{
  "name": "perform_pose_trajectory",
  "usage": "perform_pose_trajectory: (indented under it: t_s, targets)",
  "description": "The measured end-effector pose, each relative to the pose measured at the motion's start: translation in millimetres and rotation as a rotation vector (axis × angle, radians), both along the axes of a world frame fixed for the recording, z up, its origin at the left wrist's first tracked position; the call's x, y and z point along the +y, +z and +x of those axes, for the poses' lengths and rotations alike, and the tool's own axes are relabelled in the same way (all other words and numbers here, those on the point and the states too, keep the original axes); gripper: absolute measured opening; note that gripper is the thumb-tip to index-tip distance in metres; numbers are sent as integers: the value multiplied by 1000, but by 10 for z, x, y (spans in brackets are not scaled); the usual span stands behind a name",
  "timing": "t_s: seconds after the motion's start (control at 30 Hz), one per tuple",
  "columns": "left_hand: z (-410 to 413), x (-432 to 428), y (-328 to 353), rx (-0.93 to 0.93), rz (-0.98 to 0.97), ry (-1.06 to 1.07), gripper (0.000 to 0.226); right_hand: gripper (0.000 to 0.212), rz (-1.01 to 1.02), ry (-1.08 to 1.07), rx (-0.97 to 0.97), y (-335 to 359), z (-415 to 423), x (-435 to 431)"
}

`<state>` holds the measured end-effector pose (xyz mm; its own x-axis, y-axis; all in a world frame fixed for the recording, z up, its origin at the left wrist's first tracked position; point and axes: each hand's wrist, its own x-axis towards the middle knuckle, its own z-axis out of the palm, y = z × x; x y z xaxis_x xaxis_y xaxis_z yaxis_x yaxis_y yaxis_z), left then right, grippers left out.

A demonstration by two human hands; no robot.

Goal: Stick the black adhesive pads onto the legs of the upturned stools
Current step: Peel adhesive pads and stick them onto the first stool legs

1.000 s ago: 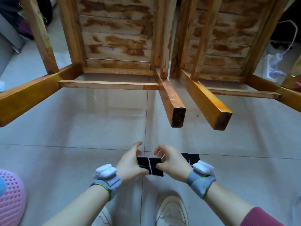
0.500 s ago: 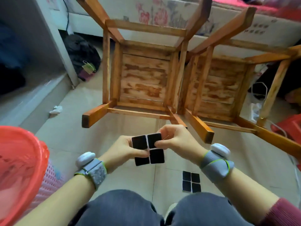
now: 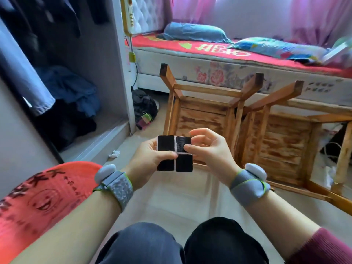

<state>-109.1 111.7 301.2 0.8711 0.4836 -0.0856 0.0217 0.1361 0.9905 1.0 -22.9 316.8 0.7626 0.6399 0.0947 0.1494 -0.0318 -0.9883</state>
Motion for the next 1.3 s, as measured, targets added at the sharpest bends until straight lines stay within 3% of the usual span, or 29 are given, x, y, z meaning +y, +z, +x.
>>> perform_pose_trajectory:
  t_s: [0.13, 0.33, 0.6, 0.73, 0.9, 0.97, 1.1, 1.3]
  targets:
    - [-168, 170, 178, 32, 47, 53, 25, 20, -53, 16, -401, 103, -129, 208]
    - [-356, 336, 356, 29, 25, 100, 28, 27, 0, 253, -47, 156, -308, 400]
    - [-429, 308, 317, 31, -9, 91, 25, 13, -3, 194, 10, 59, -378, 458]
    - [-399, 290, 271, 61, -43, 134, 43, 16, 6, 106, 47, 52, -348, 429]
    - [-322, 441, 178, 83, -60, 176, 82, 11, 9, -23, 82, 60, -220, 433]
    - [-294, 526, 165, 62, -83, 218, 76, 9, -7, -42, 107, 26, -156, 472]
    - [-258, 730, 95, 173, -91, 266, 28, 14, -58, -28, 153, -188, -91, 654]
    - [-44, 1030, -134, 285, -36, 240, 18, 14, -159, 3, 240, -581, -38, 971]
